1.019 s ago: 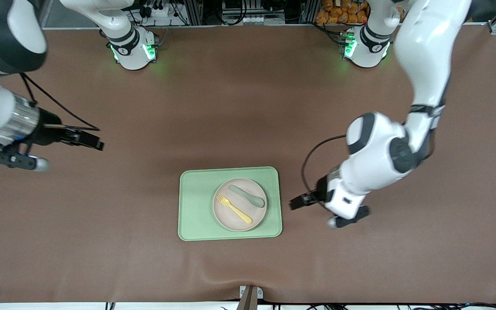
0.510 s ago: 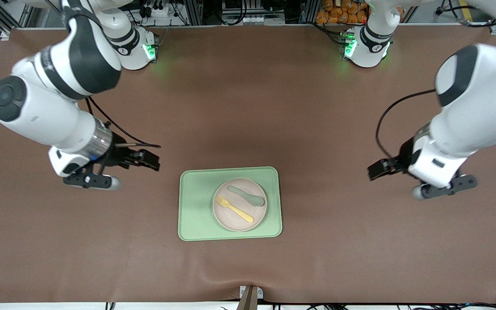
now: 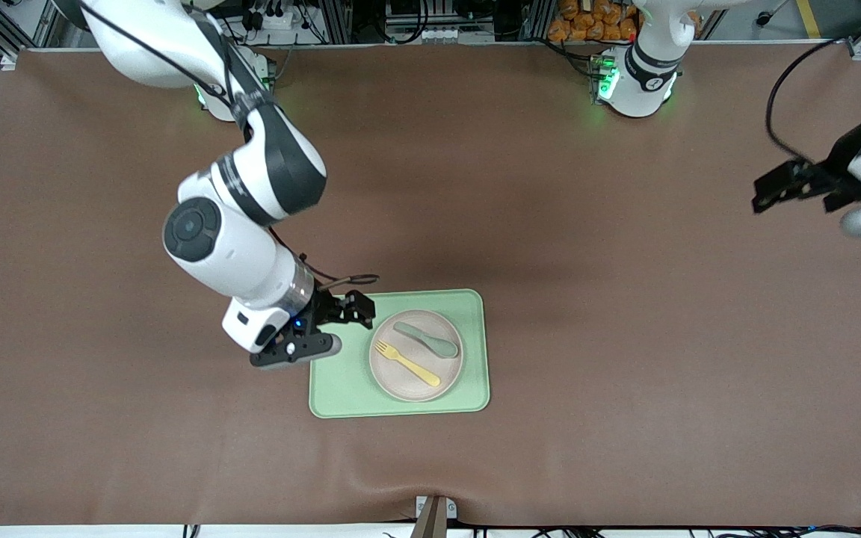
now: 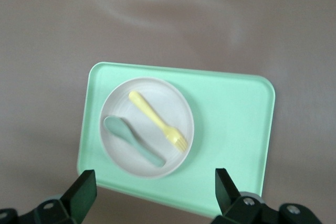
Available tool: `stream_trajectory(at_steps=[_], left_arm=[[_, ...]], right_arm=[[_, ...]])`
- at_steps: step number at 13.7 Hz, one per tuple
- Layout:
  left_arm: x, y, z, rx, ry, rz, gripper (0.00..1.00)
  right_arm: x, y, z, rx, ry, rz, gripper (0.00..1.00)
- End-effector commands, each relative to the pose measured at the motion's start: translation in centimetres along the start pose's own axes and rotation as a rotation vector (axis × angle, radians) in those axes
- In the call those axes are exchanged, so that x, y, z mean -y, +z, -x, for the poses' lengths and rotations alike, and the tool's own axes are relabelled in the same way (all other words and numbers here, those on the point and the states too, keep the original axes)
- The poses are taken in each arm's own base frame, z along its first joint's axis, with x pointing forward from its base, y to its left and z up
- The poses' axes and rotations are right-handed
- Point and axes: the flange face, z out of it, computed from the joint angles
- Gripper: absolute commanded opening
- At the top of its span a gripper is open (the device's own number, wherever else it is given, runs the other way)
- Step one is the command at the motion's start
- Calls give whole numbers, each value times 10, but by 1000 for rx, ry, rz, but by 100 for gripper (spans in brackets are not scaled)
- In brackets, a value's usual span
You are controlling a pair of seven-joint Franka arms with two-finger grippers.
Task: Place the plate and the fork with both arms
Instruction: 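Lower the right gripper onto the yellow fork and grasp it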
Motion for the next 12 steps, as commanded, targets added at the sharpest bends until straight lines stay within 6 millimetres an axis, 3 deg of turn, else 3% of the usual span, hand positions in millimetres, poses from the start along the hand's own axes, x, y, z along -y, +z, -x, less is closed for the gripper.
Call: stream_trajectory(at_steps=[1, 4, 7, 10, 12], left_arm=[[24, -17, 33, 28, 68, -23, 100], [27, -21, 39, 26, 68, -5, 100], [26, -22, 38, 17, 55, 12, 100], [21, -21, 34, -1, 44, 28, 100], [22, -21, 35, 5, 46, 17, 100]], right_arm=[[-7, 33, -14, -40, -136, -8, 100], [-18, 74, -16, -67, -252, 2, 98], [2, 119, -8, -118, -293, 13, 95], [16, 159, 2, -147, -388, 82, 79], [20, 179, 10, -128, -419, 101, 75]])
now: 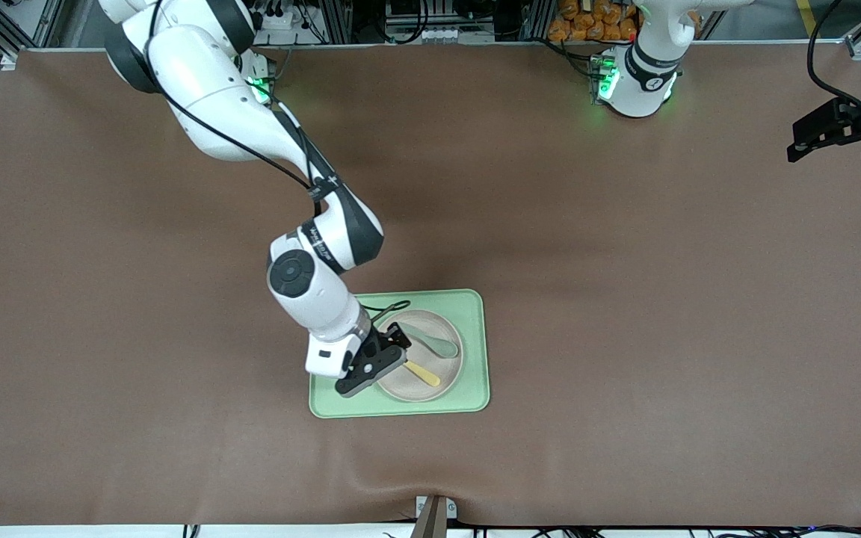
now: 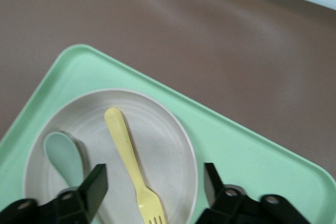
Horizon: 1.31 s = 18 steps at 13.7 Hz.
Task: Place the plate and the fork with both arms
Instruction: 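Lower the right gripper onto the yellow fork and grasp it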
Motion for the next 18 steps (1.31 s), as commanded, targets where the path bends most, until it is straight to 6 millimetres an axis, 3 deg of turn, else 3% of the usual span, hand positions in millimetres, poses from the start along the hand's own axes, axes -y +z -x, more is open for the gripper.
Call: stream_trajectory(at_steps=[1, 3, 9, 14, 18], left_arm=[[-2, -1, 1, -12, -8, 3, 100], [-1, 0, -1, -18, -13, 0, 100], [-1, 4, -4, -10, -17, -1, 100], [-1, 6, -8, -17, -13, 11, 100], [-1, -4, -3, -42, -15, -1, 100]], right_arm=[[7, 22, 0, -23, -53, 29, 72], [14, 37, 5, -36, -67, 36, 72], [35, 58, 13, -42, -105, 50, 69], [40, 74, 20, -64, -131, 78, 69], [35, 76, 22, -59, -162, 81, 5]])
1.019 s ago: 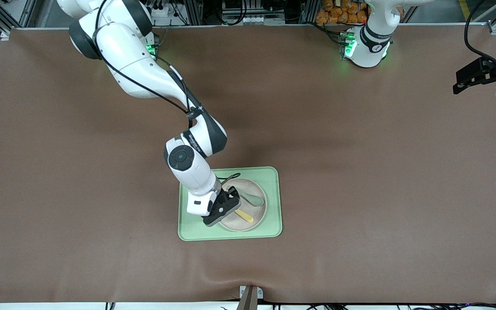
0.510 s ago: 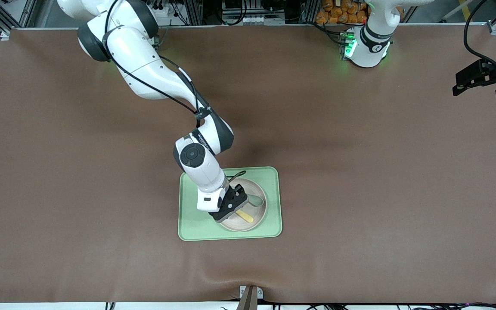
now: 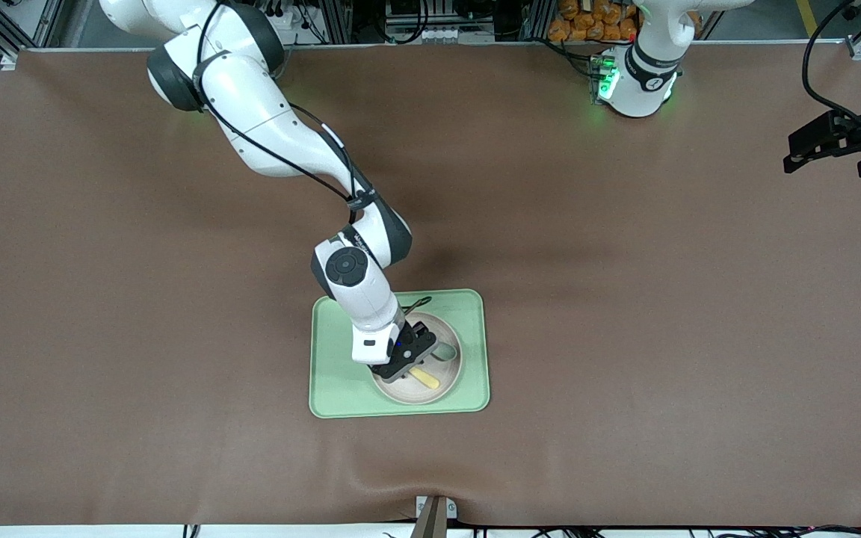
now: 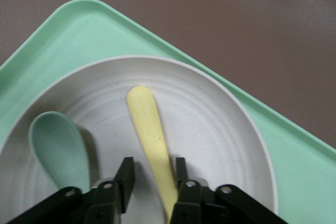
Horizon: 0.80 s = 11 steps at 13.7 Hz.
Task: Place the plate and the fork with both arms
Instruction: 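Lower the right gripper onto the yellow fork and grasp it, then lift the fork with the right gripper and set it beside the plate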
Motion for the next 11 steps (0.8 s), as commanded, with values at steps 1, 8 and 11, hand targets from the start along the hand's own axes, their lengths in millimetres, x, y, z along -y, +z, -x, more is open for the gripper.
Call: stream_trajectory(at_steps=[1, 8, 11], left_arm=[[3, -14, 10, -32, -17, -2, 100], [42, -19, 19, -29, -73, 0, 100], [32, -20, 13, -56, -54, -2, 100]], right_arm=[[-5, 6, -1, -18, -51, 18, 0], [-8, -13, -12, 11, 17, -3, 0], [-8, -37, -30, 19, 15, -8, 0]])
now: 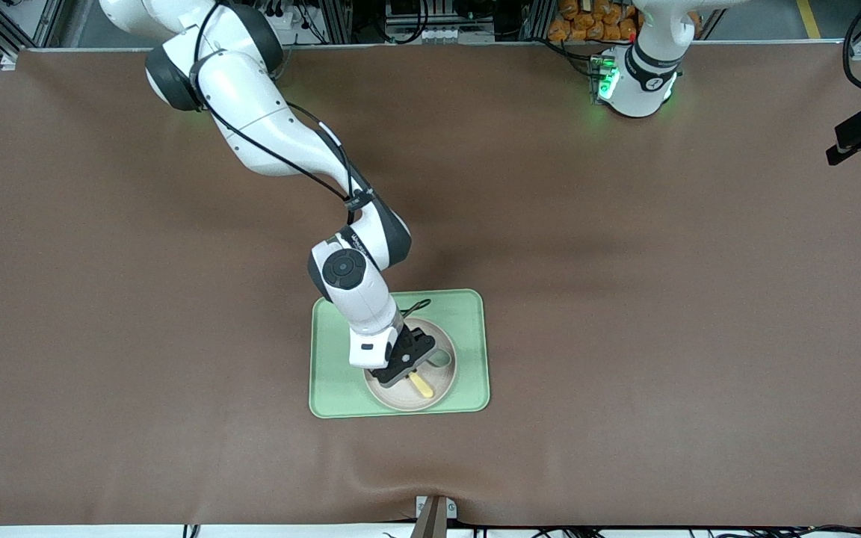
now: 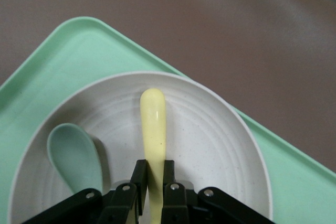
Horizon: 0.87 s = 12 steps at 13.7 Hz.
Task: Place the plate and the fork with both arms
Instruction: 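Lift the fork with the right gripper and set it beside the plate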
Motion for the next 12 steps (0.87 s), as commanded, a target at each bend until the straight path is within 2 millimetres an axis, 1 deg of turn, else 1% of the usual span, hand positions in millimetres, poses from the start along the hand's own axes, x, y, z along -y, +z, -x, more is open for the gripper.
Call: stream_trajectory(at_steps=[1, 2, 3, 4, 5, 6, 7, 8, 9, 11, 12], left_arm=[[-6, -6, 2, -27, 13, -4, 100], [-6, -6, 2, -27, 13, -6, 100], [-4, -6, 2, -27, 10, -10, 100], [-3, -6, 2, -27, 9, -10, 100], [-4, -6, 2, -27, 10, -13, 100], [-4, -6, 2, -29, 10, -13, 100], [-4, -6, 2, -29, 10, -13, 100], [-3, -6, 3, -29, 8, -13, 100], [-3, -6, 2, -27, 8, -13, 100], [0, -4, 1, -26, 2, -13, 100], [1, -5, 0, -33, 1, -24, 100]], right_arm=[[-3, -28, -17, 9, 16, -9, 0], [-4, -44, -23, 16, 36, -8, 0], [-15, -57, -25, 39, 74, -8, 0], [-41, -56, -20, 66, 113, -5, 0], [-58, -57, -16, 72, 140, -4, 0], [-72, -63, -13, 80, 160, -2, 0], [-86, -57, 1, 119, 191, -3, 0], [-107, -52, 13, 131, 238, -4, 0], [-118, -50, 20, 140, 288, -13, 0], [-121, -46, 33, 170, 437, -12, 0], [-116, -42, 41, 193, 527, -3, 0]])
